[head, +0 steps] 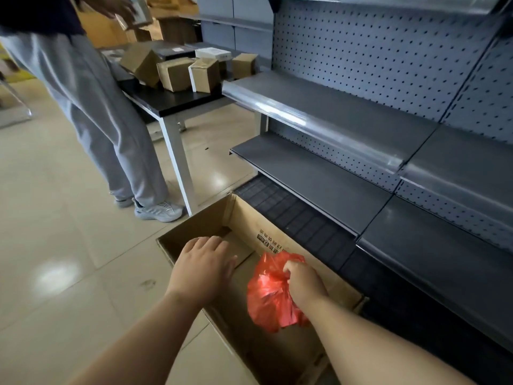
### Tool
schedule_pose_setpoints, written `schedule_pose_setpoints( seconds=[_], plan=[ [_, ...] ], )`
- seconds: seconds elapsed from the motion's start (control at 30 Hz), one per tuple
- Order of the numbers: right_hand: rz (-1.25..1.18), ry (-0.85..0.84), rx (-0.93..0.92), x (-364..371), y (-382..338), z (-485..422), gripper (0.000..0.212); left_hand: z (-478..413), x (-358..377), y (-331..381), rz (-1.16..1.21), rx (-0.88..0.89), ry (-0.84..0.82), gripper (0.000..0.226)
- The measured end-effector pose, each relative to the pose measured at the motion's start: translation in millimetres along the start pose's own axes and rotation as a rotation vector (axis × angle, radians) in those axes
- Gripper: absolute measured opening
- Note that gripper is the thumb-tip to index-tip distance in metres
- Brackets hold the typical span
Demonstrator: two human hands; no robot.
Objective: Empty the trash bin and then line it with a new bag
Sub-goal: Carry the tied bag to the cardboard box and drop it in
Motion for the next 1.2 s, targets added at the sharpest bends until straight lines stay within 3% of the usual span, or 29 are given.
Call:
schedule_pose_setpoints(
  seconds=[0.13,0.3,0.63,0.9,1.2],
  plan=[
    [0.038,0.010,-0.010,-6,-6,-16,0.045,-6,3,-4,-0.004,-0.005,-0.029,0.026],
    [0.103,0.061,-0.076,-43,-32,-15,0.038,-16,-27,-3,0.001,-0.025,-0.046,0.023],
    [0.170,0.202,-0.144,-178,-95,33,0.035,-44,-134,26,0.118,0.060,-0.059,0.036],
    [0.187,0.412,-0.176,-292,-114,80,0.038,-71,-219,74,0.125,0.146,0.134,0.030],
    [0.274,0.523,-0.200,-331,-121,135,0.041,-56,-273,115,0.085,0.200,0.262,0.032]
  ],
)
Point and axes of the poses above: each hand's wrist, its own z-axis away from the middle knuckle, its own x-axis out of the palm, y = z × x, the point moved 5 cm from there along -z, towards the middle knuckle, and after that the axes turned 5 degrees about -x, right-handed, at the moved point
